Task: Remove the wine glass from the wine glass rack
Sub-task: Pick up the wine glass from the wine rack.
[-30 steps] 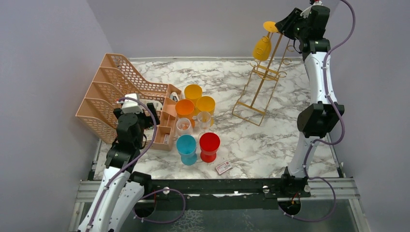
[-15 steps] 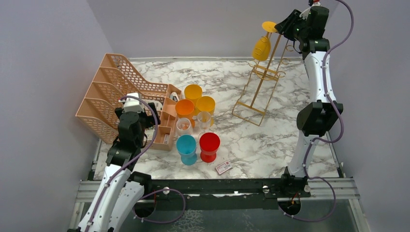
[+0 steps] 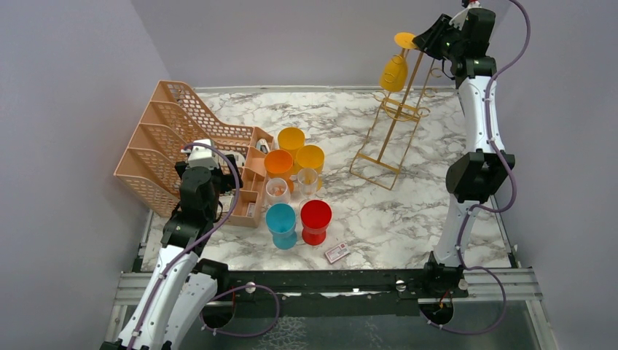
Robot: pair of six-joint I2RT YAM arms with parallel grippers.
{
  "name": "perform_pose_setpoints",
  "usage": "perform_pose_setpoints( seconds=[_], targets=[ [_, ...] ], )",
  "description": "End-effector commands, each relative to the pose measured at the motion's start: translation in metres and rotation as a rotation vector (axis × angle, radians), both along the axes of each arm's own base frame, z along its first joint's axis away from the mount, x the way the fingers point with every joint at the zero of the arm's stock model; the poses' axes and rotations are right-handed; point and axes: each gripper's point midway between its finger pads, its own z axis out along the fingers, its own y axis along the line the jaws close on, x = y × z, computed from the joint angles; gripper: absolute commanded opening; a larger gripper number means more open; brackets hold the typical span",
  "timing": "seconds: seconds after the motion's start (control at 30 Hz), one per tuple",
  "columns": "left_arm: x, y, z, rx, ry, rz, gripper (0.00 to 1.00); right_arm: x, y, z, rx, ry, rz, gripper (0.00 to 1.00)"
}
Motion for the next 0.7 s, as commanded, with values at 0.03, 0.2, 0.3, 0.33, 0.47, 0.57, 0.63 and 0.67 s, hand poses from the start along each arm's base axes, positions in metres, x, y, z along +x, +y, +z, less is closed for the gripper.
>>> perform_pose_setpoints(
  seconds=[0.03, 0.2, 0.3, 0.33, 0.47, 0.57, 0.63, 0.67],
  targets=[
    [0.001, -0.002, 0.001, 0.004, -0.007, -0.019, 0.99, -0.004, 0.015, -0.01, 0.017, 0.032, 0.1, 0.33],
    [0.001, -0.001, 0.001, 0.006, -0.005, -0.013, 0.99, -0.001, 0.014, -0.009, 0.075, 0.039, 0.084, 0.32],
    [0.001, 0.0, 0.0, 0.01, -0.004, -0.008, 0.99, 0.0, 0.008, -0.005, 0.115, 0.044, 0.055, 0.32],
    [0.001, 0.0, 0.0, 0.011, -0.004, -0.006, 0.99, 0.0, 0.006, -0.004, 0.123, 0.042, 0.048, 0.32],
    [0.001, 0.001, -0.001, 0.011, -0.001, -0.005, 0.99, 0.001, 0.006, -0.004, 0.159, 0.054, 0.038, 0.3],
    [0.001, 0.0, 0.0, 0.011, -0.002, -0.006, 0.99, 0.001, 0.006, -0.006, 0.178, 0.064, 0.029, 0.33],
    [0.001, 0.0, 0.0, 0.01, -0.002, -0.008, 0.99, 0.002, 0.004, -0.007, 0.182, 0.067, 0.015, 0.34],
    [0.0, 0.0, 0.0, 0.01, -0.002, -0.009, 0.99, 0.003, 0.003, -0.007, 0.182, 0.066, 0.005, 0.34]
  ],
)
